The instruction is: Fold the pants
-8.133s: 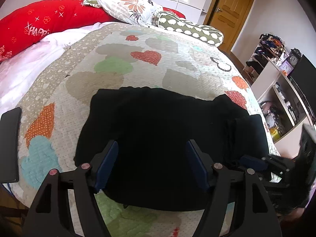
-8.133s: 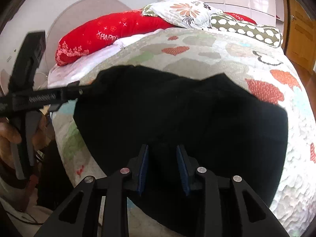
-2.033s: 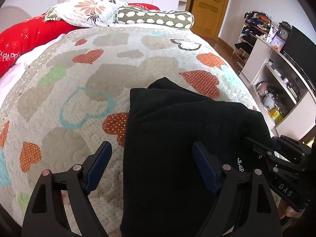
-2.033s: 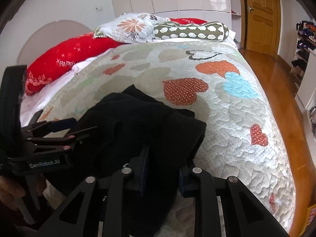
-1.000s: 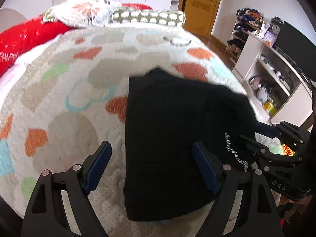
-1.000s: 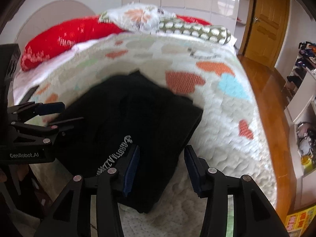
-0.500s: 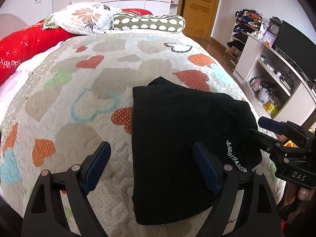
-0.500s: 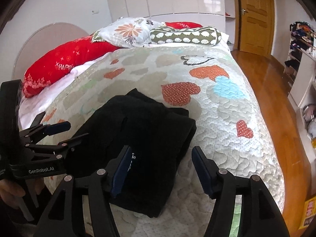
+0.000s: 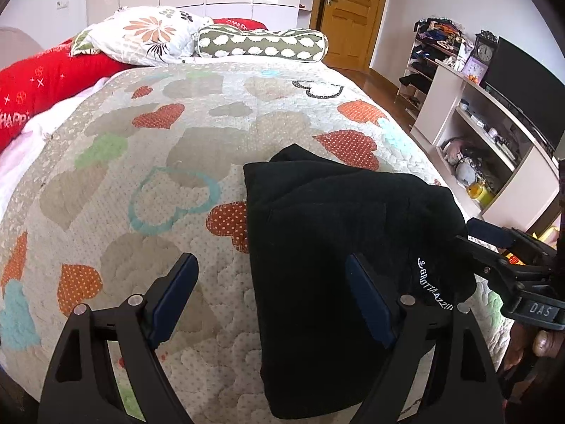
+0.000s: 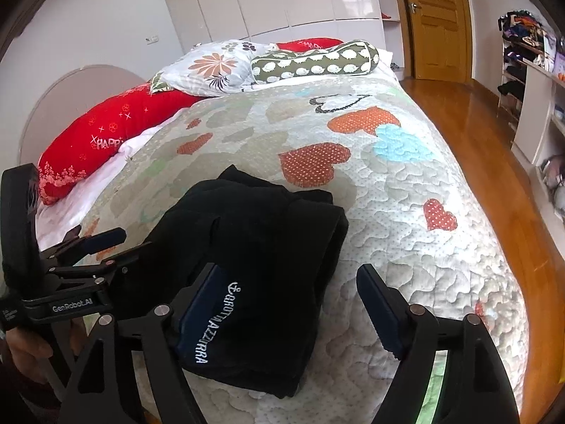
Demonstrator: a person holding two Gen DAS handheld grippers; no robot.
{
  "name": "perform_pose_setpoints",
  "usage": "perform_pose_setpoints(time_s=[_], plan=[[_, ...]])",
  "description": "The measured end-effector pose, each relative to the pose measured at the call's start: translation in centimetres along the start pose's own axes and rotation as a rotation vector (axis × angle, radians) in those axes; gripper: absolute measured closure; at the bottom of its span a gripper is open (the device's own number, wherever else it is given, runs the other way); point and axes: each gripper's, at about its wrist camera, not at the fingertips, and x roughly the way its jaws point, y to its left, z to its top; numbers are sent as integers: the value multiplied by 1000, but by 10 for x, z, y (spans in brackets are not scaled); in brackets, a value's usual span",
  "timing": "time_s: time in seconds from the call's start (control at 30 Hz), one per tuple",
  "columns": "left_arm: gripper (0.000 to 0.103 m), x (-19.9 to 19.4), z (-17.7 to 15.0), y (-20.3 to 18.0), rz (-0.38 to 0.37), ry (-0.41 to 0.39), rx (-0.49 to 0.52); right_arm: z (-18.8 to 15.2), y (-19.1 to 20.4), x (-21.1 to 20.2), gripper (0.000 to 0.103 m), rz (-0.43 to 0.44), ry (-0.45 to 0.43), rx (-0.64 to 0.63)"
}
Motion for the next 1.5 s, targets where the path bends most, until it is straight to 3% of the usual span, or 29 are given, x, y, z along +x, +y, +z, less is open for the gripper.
perform_pose_setpoints(time_s=[0.3,0.5,0.67,0.77,0.83,0.87,0.9,0.93,0.97,1.0,1.13,1.27,1.5], plan=[[17,12,0,3,-53,33,-17,-6,-13,23,21,49,58,36],[14,22,0,14,-149,71,-42,-9,-24,40,18,124,79,68],[3,36,0,28,-228,112,-102,-6,-28,54,8,191,61,95],[0,47,0,29,-251,122,-124,-3,-23,61,7,213,55,89],[0,49,2,26,-253,113,-113,-1,-17,63,28,239,56,71],[0,49,2,25,-253,110,-107,-1,-15,64,49,252,58,68],[0,50,2,24,-250,110,-101,0,-12,64,54,257,53,71],[9,50,2,22,-250,110,-92,1,-10,62,58,258,47,67],[32,49,3,20,-278,106,-75,2,-7,60,64,261,40,66],[43,47,4,18,-316,107,-63,4,-4,57,67,272,31,66],[62,35,13,13,-298,88,-11,21,9,44,70,284,2,29],[66,19,31,27,-270,37,-2,44,27,44,70,310,-23,-1],[67,12,70,74,-167,-32,-6,91,67,83,70,372,-48,-15]])
